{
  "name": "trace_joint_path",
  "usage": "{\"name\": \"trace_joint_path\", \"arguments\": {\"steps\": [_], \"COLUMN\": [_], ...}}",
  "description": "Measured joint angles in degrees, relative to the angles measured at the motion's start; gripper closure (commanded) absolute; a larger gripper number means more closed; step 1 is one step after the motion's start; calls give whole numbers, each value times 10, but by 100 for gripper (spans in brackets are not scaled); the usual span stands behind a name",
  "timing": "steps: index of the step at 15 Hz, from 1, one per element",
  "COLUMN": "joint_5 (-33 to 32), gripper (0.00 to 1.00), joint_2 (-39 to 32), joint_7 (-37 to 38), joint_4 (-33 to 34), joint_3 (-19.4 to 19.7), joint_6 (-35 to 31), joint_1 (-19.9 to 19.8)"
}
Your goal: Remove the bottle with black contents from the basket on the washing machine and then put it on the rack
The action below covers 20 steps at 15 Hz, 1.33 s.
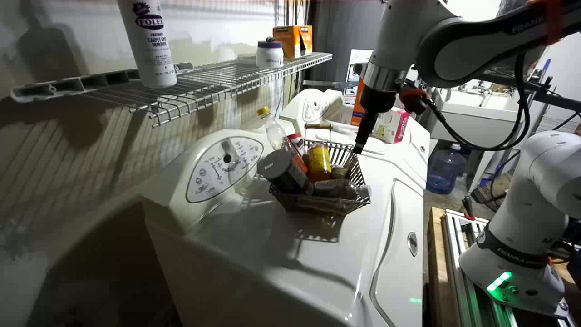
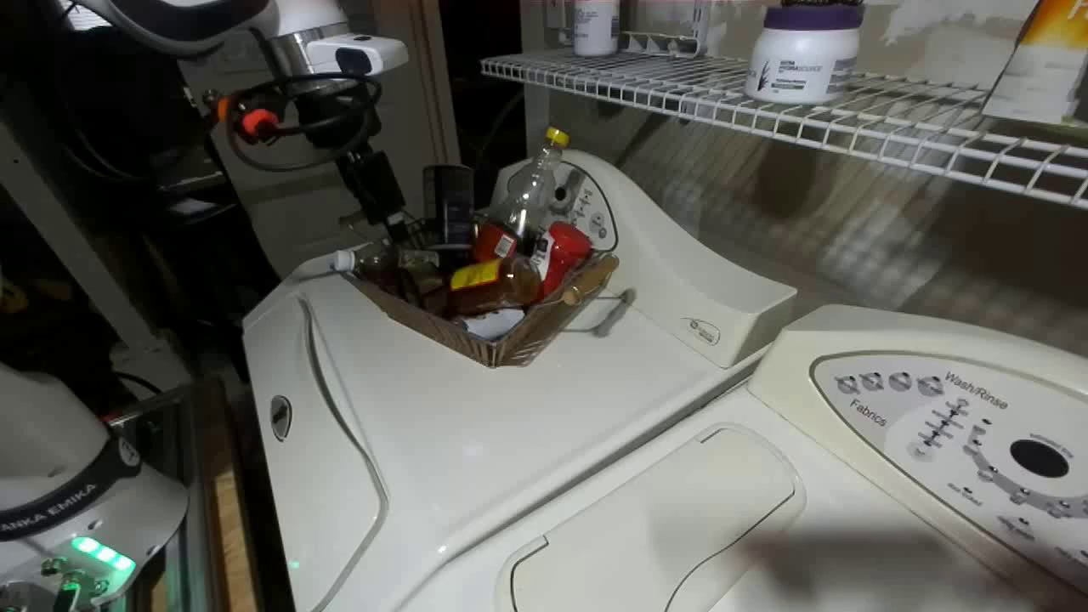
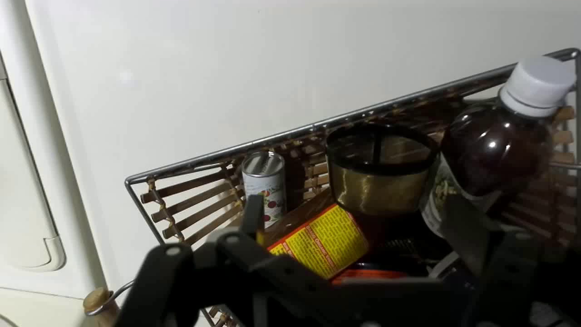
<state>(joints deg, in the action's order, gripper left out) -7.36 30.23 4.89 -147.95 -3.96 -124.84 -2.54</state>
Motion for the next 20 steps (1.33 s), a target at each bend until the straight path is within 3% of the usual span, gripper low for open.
{"name": "trace_joint_path", "arguments": {"steps": [8,11,15,20], "joint_5": [0,0,1,37], "gripper": [0,0,0,0], "joint_2": [0,-1,-25,-112], "joint_7": [-2,-22,-44,-43], "joint_4": [1,12,61,138], "joint_3": [1,1,0,7], "joint_6": [0,-31,-87,-145], "joint_1": [2,16,34,37]}}
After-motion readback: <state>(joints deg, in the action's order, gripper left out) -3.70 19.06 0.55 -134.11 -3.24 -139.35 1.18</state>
